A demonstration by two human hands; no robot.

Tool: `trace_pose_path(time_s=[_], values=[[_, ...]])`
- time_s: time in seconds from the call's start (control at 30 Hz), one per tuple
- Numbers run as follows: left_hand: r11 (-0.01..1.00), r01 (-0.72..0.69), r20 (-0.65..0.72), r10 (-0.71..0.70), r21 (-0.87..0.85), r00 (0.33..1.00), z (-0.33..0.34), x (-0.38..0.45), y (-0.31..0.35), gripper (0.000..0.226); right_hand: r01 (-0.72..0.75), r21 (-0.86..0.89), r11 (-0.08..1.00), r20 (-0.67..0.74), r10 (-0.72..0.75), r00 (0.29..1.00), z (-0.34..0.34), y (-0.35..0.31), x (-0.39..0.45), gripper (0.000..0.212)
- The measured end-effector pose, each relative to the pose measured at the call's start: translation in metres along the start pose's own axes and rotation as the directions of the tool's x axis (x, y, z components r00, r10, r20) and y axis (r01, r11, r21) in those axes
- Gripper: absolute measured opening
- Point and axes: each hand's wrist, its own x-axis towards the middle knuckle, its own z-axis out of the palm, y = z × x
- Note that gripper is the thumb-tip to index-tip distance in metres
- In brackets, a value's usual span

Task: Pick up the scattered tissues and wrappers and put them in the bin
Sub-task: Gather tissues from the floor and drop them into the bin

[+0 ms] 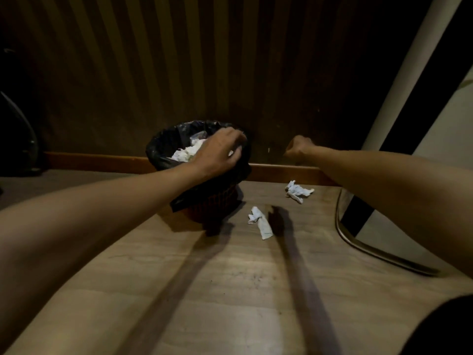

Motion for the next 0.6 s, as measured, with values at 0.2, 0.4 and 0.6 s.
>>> trace_pose_path(time_s=[0.2,0.4,0.6], values=[[0.998,-0.024,0.323,0.003,0.062,0.946,0.085,-0.004,0.050,0.038,-0.031,-0.121,0.992,0.090,0.043,0.995,0.018,0.054,0.014,0.018],[0.967,0.236,0.583,-0.248,0.099,0.773,0.172,-0.005,0.034,0.045,-0.010,-0.236,0.972,0.216,0.063,0.974,0.048,0.102,0.048,0.040],[0.926,0.355,0.674,-0.346,0.133,0.652,0.248,-0.026,0.007,0.056,0.040,-0.272,0.962,0.254,0.031,0.967,0.100,0.148,0.085,0.056]])
